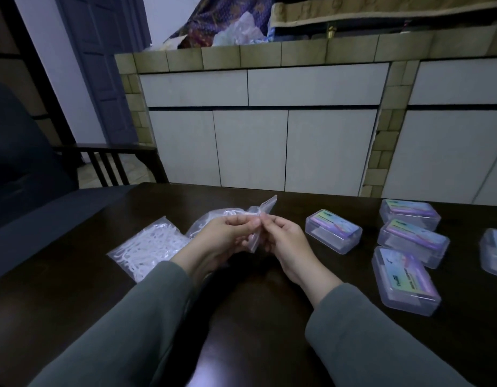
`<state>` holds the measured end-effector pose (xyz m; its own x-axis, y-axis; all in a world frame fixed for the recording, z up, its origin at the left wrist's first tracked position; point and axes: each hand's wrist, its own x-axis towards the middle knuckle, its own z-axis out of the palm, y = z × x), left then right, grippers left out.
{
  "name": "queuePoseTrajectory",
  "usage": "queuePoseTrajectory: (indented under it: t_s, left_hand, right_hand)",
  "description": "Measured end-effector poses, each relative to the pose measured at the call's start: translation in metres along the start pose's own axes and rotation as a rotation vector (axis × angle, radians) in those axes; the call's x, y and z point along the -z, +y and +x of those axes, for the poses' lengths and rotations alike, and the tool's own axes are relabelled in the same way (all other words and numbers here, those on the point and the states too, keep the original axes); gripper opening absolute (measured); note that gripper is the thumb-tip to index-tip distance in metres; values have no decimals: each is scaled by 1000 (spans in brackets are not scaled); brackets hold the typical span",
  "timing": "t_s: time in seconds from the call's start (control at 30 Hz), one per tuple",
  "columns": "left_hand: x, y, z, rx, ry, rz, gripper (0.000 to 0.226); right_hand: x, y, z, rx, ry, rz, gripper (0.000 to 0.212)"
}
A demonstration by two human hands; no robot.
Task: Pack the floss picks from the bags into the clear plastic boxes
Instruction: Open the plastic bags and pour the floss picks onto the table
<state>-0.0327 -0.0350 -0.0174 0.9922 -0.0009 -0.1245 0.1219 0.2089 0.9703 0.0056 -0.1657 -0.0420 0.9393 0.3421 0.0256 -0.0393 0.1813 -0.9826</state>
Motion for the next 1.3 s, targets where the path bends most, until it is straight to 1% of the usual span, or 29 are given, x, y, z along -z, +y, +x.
queuePoseTrajectory:
  t_s: [0.13, 0.2, 0.27, 0.33, 0.4, 0.47, 0.53, 0.6, 0.67, 0.87, 0.97, 1.0, 1.07, 1.13, 1.2, 1.3]
  left_hand:
    - [1, -1, 0, 21, -4, -32, 16]
    - [-1, -2, 1, 18, 25, 18, 15]
    - [-3, 1, 0, -7, 85, 186, 19]
    - [-4, 5, -2, -47, 123, 298, 19]
    - [-4, 10, -4, -72, 140, 383, 19]
    - [-3, 13, -7, -110, 145, 571, 20]
    - [-2, 14, -9, -156, 159, 759, 16]
    - [-1, 16, -10, -182, 167, 838, 14]
    - [0, 18, -13, -180, 176, 864, 14]
    - [5, 21, -17, -90, 167, 785, 11]
    - [6, 18, -16, -53, 169, 694, 17]
    - [6, 18, -16, -50, 178, 695, 19]
    - [5, 19, -18, -58, 194, 783, 19]
    - [6, 23, -20, -93, 177, 855, 17]
    - [7, 25, -21, -138, 155, 882, 10]
    - [3, 19, -22, -183, 113, 938, 7]
  right_hand:
    - [2, 1, 0, -16, -35, -9, 24]
    - [3, 2, -1, -27, -41, -13, 24]
    - [5, 3, 0, -38, -41, -31, 25]
    - [6, 3, 0, -37, -36, -20, 24]
    - [4, 2, -1, -32, -15, 2, 26]
    - [3, 3, 0, -27, -10, -28, 30]
    - [3, 4, 0, -30, -21, -82, 25]
    - [4, 5, -1, -50, -28, -121, 22]
    - [4, 5, -2, -64, -39, -138, 20]
    - [3, 5, -5, -50, -41, -194, 14]
    - [3, 4, -8, -25, -53, -267, 16]
    - [3, 3, -10, -10, -50, -287, 16]
    - [3, 0, -13, 19, -39, -293, 14]
    - [4, -3, -15, 37, -41, -285, 15]
    - [5, -6, -17, 44, -48, -292, 14]
    - [5, -9, -20, 40, -14, -314, 16]
